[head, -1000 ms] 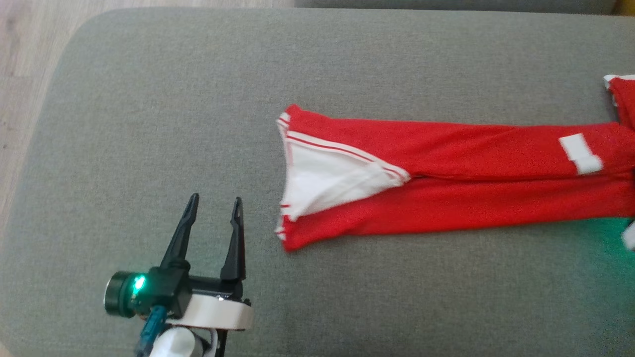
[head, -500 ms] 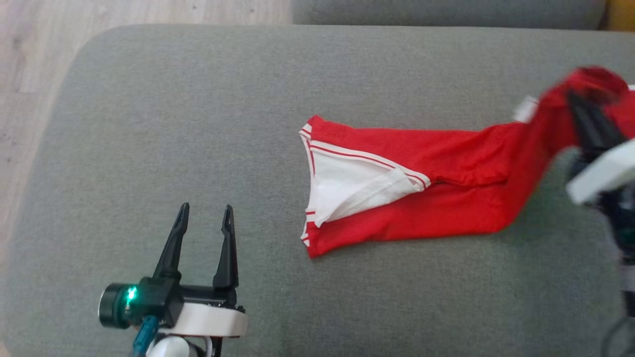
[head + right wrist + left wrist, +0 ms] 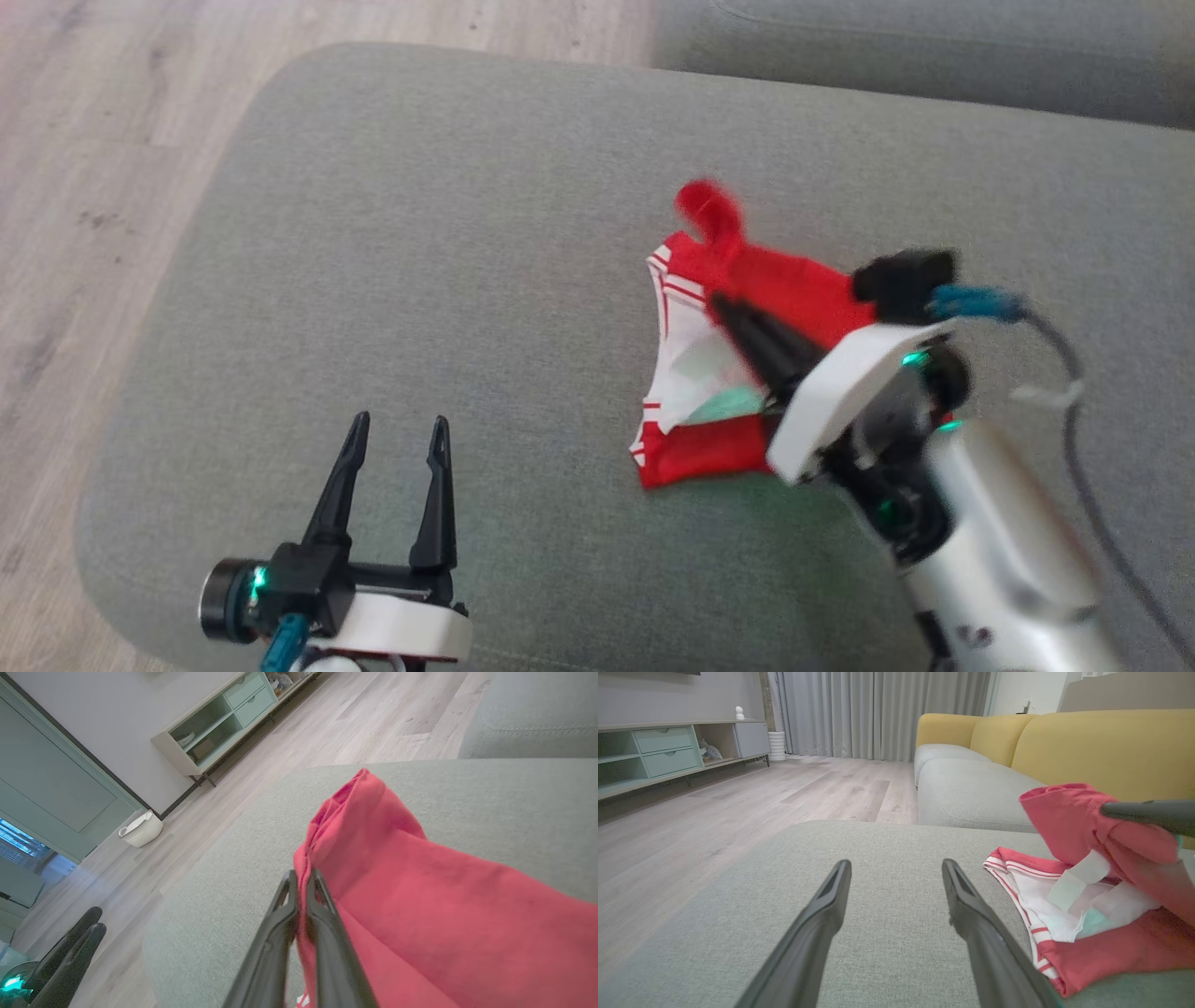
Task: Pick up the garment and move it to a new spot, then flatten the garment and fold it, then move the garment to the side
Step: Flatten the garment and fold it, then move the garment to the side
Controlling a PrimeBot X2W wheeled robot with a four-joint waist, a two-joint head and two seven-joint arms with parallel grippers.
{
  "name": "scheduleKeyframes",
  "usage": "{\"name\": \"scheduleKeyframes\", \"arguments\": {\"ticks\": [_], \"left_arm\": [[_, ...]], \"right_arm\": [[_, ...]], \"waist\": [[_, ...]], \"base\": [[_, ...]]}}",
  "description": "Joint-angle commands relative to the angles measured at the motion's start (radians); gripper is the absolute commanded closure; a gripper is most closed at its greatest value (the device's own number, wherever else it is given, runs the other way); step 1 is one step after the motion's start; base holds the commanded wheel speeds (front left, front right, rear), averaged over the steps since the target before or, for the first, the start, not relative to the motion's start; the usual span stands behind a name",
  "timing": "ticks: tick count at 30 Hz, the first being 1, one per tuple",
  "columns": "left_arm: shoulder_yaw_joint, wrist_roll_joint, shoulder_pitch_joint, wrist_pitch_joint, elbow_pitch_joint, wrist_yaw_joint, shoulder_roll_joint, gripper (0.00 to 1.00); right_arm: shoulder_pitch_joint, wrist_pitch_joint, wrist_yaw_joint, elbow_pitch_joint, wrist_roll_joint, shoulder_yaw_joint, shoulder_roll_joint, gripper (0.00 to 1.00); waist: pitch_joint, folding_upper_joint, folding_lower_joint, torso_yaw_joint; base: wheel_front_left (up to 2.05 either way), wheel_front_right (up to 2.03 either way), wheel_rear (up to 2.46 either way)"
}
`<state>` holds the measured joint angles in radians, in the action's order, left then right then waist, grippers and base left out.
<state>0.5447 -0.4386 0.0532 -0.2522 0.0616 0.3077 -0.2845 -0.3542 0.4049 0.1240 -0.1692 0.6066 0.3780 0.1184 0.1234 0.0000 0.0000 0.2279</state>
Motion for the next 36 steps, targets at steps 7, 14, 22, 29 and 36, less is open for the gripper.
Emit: {"name": "scheduleKeyframes", "arguments": {"ticks": [7, 14, 22, 29, 36], "left_arm": [[-0.058, 0.014, -0.001, -0.010, -0.018, -0.010, 0.003, 0.00], [-0.098, 0.003, -0.038, -0.010, -0.019, 0.005, 0.016, 0.00], [-0.150, 0.024, -0.098, -0.010, -0.001, 0.016, 0.027, 0.00], [-0.221, 0.086, -0.164, -0.010, 0.010, -0.035, 0.064, 0.00], [-0.287, 0.144, -0.213, -0.010, 0.035, -0.108, 0.105, 0.00]], "right_arm": [[-0.011, -0.130, 0.007, -0.023, 0.042, -0.012, -0.062, 0.00], [0.101, -0.342, 0.007, 0.000, -0.041, -0.139, 0.032, 0.00], [0.272, -0.641, 0.007, -0.143, -0.195, -0.202, 0.066, 0.00], [0.364, -0.666, 0.007, -0.110, -0.307, -0.236, 0.007, 0.00], [0.450, -0.666, 0.007, -0.065, -0.390, -0.261, -0.032, 0.00]], "waist": [[-0.041, 0.0000, 0.0000, 0.019], [-0.105, 0.0000, 0.0000, -0.036], [-0.174, 0.0000, 0.0000, -0.134], [-0.200, 0.0000, 0.0000, -0.170], [-0.220, 0.0000, 0.0000, -0.172]], "base": [[0.00, 0.00, 0.00], [0.00, 0.00, 0.00], [0.00, 0.00, 0.00], [0.00, 0.00, 0.00], [0.00, 0.00, 0.00]]}}
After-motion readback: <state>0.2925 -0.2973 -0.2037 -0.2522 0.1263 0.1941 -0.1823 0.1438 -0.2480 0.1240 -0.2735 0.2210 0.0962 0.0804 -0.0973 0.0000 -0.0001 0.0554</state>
